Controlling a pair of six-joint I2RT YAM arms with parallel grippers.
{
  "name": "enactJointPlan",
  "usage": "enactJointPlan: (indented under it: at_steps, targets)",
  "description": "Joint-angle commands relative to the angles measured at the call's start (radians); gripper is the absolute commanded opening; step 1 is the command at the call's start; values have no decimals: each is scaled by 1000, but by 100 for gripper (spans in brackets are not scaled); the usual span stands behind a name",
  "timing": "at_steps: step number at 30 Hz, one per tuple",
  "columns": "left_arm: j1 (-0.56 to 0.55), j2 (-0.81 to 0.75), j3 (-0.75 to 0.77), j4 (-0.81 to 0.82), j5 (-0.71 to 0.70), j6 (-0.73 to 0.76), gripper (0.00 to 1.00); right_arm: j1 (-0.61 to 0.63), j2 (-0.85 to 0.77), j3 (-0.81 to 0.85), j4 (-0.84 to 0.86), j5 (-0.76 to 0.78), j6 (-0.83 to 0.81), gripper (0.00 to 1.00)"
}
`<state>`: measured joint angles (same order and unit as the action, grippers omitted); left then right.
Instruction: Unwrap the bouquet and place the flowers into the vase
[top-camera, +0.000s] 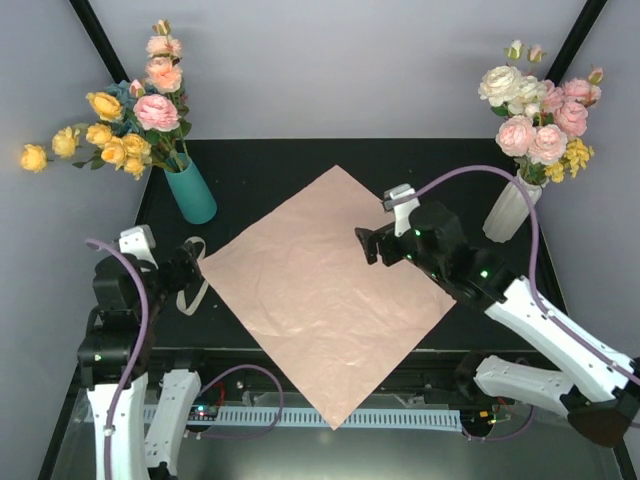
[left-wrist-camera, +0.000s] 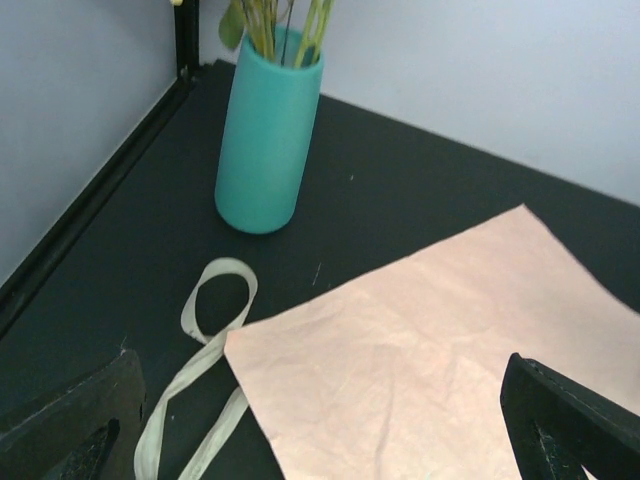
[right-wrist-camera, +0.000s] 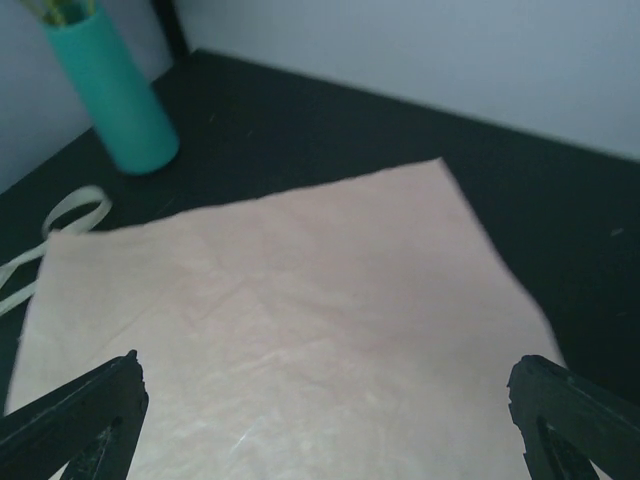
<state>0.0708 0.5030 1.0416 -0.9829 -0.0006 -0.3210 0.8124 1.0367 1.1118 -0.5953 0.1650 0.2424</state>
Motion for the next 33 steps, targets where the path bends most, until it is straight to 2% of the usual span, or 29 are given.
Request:
enactJointPlan:
  at_steps: [1, 3, 6, 13, 16, 21, 26, 33]
  targets:
    - [2, -68, -124, 140, 18, 45, 99, 3, -68, -53, 128, 233, -130, 100]
    - [3, -97, -207, 269, 87, 96, 99, 2, -66, -60, 101, 321, -158, 100]
    - [3, -99, -283, 379, 78, 118, 99, -4, -112, -129, 151, 337, -236, 100]
    - [2, -33, -418, 633, 89, 295, 99, -72, -394, -499, 488, 329, -359, 100]
    - [3, -26, -507, 765, 43, 322, 99, -117, -496, -634, 603, 354, -329, 100]
    - [2, -14, -641, 941, -16, 290, 99, -149, -548, -724, 617, 387, -273, 99]
    - [2, 58, -700, 1060, -36, 272, 99, -149, -589, -792, 663, 387, -282, 100]
    - [3, 208, -745, 1246, -10, 313, 99, -151, -516, -793, 730, 372, -240, 100]
